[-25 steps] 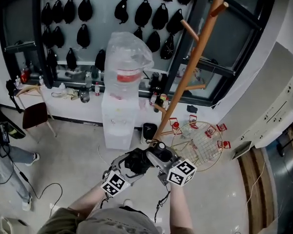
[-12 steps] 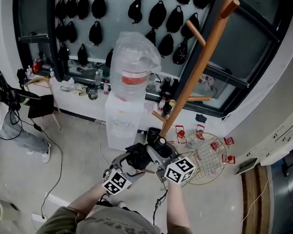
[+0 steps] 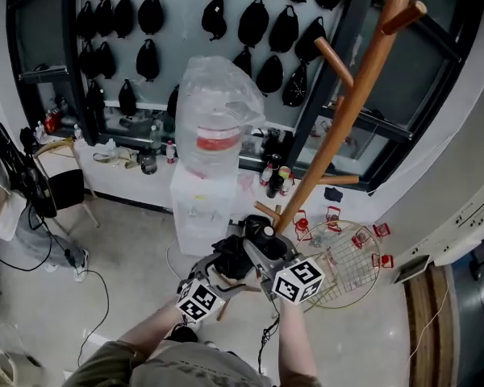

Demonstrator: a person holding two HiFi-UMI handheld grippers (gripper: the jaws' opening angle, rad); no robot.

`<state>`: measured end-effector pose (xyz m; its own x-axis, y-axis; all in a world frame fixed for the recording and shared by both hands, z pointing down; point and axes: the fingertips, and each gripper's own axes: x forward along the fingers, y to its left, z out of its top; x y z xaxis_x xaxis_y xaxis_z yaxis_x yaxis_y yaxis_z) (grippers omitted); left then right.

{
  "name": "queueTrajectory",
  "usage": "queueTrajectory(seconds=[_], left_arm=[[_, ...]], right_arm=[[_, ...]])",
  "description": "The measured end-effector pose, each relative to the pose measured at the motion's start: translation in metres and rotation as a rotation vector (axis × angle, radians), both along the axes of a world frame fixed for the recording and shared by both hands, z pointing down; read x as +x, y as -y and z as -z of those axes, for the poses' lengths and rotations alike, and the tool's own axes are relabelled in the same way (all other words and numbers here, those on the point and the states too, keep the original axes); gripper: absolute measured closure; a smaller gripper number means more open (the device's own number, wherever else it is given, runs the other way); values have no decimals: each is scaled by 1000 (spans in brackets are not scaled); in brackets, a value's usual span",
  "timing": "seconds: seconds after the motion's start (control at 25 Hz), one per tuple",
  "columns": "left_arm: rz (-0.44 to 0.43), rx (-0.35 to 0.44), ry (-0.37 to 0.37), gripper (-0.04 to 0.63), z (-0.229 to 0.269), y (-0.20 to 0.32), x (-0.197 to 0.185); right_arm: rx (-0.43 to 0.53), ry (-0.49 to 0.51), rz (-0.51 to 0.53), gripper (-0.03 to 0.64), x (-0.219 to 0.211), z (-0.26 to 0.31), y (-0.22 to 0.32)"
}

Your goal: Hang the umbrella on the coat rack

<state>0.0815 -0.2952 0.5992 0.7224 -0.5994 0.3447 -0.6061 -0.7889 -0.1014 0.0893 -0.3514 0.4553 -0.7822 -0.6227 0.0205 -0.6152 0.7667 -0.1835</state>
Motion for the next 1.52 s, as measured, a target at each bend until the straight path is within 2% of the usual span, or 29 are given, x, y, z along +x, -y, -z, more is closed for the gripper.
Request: queueTrajectory(seconds=[0.24,0.52,0.84,1.04,1.52], left_arm=[[-53,2,-5,160,7,31,-4],[-115,4,-5,160,6,48,-3],[-190,-8,-1,160,6,56,4],[-235,-18,5,160,3,57,11],[-279,-31,11,160,-5,58,16]], right_arm=[[8,1,-64,422,-2,7,29],[-8,-18,-145,422,-2,6,38],[-52,-97,-373,422,7,0,44],[-99,-154,-476,422,13,-9,47],[-142,-184,-552,422,25,-29,45]])
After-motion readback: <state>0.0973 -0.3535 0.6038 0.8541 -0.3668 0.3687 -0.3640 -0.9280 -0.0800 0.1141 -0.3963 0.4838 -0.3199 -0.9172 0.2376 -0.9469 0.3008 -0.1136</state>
